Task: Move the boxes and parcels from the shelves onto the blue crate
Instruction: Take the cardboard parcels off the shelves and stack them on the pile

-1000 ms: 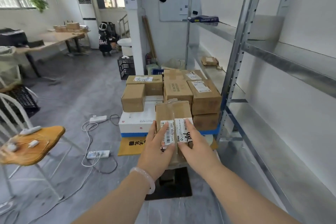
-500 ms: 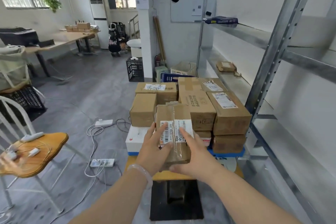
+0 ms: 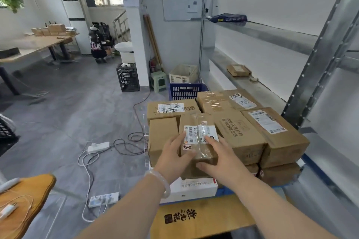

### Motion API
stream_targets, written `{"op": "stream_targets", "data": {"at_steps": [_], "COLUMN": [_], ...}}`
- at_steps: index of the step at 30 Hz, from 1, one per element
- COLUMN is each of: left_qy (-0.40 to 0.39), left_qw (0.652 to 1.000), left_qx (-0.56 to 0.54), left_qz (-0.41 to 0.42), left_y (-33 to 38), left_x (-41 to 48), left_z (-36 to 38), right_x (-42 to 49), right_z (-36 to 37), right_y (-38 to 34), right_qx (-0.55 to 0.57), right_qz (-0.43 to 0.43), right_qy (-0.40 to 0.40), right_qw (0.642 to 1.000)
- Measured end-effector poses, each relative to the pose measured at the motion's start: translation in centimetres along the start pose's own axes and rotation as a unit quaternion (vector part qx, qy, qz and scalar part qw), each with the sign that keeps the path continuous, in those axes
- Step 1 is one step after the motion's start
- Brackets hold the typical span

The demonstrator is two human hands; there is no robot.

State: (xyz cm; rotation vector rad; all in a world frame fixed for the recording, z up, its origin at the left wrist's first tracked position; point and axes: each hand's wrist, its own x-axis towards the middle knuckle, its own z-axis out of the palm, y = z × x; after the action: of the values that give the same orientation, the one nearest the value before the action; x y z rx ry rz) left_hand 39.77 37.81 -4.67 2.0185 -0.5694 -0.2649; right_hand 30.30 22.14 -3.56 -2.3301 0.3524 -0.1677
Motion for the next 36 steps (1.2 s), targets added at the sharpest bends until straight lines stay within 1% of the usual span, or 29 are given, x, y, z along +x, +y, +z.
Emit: {"op": "stream_targets", "data": {"at_steps": [4,8,13,16,19,21,24,27,31,36], "left_qy": [-0.014,-0.028,-0.017,-0.008,-0.011,-0.024,-0.042,-0.043,-0.053,-0.075], "left_qw": [1.000,1.000,0.999,0.999,0.999,0.998,0.992,0.979,0.964,0.934], "left_qx": [-0.003,0.001,0.019,0.017,0.023,0.049,0.116,0.198,0.257,0.345], "left_qz": [0.012,-0.001,-0.023,-0.042,-0.046,-0.043,-0.037,-0.028,-0.038,-0.053], "left_y": [-0.7,-0.9,-1.2,-1.8,-2.1,-2.3,-2.4,-2.3,-2.8,-3.8], "left_x": [1.6,3.3,4.8,5.3,5.6,5.9,6.3,6.7,7.2,7.0], "left_z": [0.2,0.6,1.4,1.8,2.0,2.0,2.0,1.9,2.0,2.1], "right_x": [1.7,3.2,5.6,6.9,7.9,8.5,9.1,9.8,10.4,10.3], "right_z": [-0.2,-0.8,-1.7,-1.6,-1.4,-1.4,-1.1,-0.8,-0.5,-0.1], "right_y": [-0.2,-0.5,-1.0,-0.8,-0.2,0.2,0.8,1.1,1.0,0.5], "right_qx": [-0.034,-0.094,-0.168,-0.229,-0.299,-0.307,-0.328,-0.352,-0.391,-0.434], "right_qz": [0.000,0.012,0.021,0.015,-0.009,-0.013,-0.012,-0.016,-0.019,-0.079], "right_qy": [-0.001,-0.016,-0.050,-0.064,-0.067,-0.069,-0.079,-0.079,-0.087,-0.086], "right_qw": [0.999,0.995,0.984,0.971,0.952,0.949,0.941,0.933,0.916,0.893]}}
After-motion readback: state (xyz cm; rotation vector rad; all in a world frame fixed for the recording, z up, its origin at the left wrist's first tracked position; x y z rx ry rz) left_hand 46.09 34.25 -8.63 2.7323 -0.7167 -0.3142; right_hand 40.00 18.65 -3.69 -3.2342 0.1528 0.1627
